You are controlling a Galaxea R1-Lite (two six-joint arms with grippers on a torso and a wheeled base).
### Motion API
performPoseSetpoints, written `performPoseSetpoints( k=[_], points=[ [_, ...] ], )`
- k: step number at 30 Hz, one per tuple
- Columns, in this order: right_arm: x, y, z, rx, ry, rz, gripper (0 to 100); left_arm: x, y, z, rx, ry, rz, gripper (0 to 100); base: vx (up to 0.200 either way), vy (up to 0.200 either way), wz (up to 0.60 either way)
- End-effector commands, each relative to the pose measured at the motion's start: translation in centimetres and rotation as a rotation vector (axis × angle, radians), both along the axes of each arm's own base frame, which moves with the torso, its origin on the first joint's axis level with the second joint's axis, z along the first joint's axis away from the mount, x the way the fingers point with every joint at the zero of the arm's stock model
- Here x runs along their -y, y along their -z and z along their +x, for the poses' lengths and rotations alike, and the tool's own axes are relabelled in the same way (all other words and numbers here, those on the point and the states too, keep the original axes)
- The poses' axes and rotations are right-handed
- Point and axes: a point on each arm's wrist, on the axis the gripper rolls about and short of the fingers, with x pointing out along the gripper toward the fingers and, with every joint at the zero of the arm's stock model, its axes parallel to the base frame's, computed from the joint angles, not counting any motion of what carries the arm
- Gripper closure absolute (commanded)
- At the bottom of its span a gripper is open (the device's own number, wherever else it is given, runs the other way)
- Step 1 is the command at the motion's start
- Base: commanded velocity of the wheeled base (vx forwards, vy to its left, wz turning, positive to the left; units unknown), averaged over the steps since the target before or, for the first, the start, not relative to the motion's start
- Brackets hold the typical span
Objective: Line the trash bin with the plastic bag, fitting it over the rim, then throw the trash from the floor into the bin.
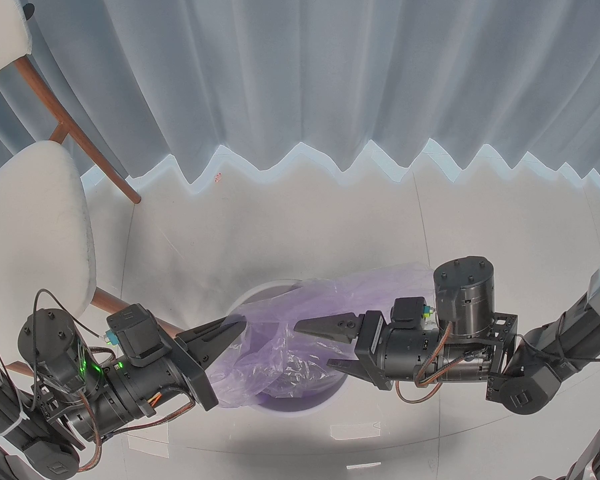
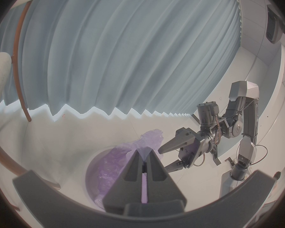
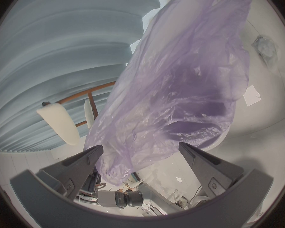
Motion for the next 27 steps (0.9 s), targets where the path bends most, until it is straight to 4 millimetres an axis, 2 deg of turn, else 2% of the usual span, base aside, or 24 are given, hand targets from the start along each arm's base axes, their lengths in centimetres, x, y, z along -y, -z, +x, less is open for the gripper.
performPoseSetpoints(
  k=[1,7,13,18,27],
  points=[
    [0.0,0.1,-1.1,0.015,-0.032,-0.009,0,0.0,0.1,0.0,-0.004,-0.001,0.003,100,0.000,0.000,0.00],
    [-0.8,0.6,-2.3,0.064,-0.088,0.015,0,0.1,0.0,-0.1,0.000,0.002,0.000,100,0.000,0.000,0.00],
    [-2.0,1.1,-1.3,0.065,-0.087,0.012,0,0.4,-0.2,-0.6,0.008,0.029,-0.004,100,0.000,0.000,0.00],
    [-2.7,-0.2,0.3,0.068,-0.069,0.015,0,0.6,-0.6,-1.8,0.023,0.064,-0.016,100,0.000,0.000,0.00],
    [-2.5,-2.7,1.6,0.035,-0.010,-0.036,0,0.6,-0.5,-1.9,0.021,0.067,-0.009,100,0.000,0.000,0.00]
  ],
)
